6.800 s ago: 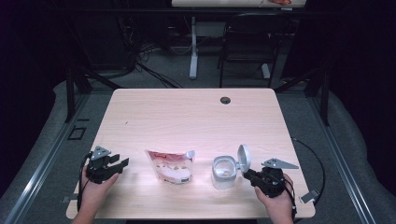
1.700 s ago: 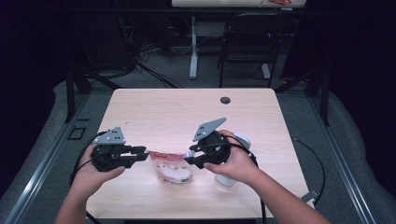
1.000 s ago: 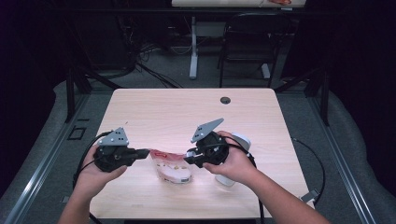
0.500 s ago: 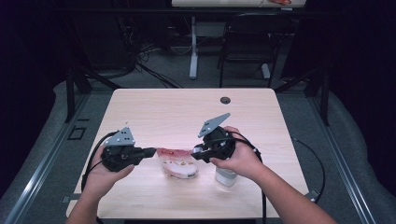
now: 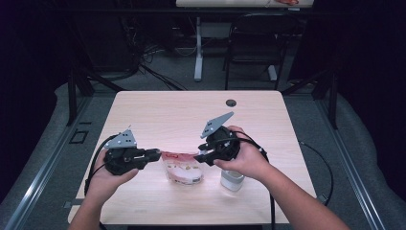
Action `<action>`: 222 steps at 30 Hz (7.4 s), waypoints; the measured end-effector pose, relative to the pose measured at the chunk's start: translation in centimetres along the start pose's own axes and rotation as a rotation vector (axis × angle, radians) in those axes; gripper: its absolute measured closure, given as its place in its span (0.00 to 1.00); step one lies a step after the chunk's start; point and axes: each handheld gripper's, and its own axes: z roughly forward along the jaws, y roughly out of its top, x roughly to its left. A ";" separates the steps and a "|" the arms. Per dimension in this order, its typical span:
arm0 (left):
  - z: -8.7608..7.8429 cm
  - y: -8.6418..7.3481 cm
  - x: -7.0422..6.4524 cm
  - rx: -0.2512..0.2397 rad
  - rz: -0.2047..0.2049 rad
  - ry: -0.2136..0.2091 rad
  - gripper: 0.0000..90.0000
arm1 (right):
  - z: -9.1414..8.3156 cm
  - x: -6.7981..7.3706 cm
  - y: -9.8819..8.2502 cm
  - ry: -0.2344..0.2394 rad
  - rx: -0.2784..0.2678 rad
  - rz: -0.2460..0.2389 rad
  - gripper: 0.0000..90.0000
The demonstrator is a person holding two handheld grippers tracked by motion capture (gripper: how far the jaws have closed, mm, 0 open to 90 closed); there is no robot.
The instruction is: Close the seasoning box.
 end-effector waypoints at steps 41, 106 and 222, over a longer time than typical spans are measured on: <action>-2.7 -0.6 1.7 -0.055 -0.052 0.059 0.78 | 5.8 2.2 6.8 0.025 0.144 -0.131 0.77; -1.3 -1.3 2.1 -0.024 -0.054 0.049 0.72 | 5.0 1.1 4.9 0.067 0.107 -0.123 1.00; 7.6 -3.2 -0.6 0.144 0.084 -0.274 0.65 | -3.2 0.6 4.5 0.119 -0.096 -0.125 0.98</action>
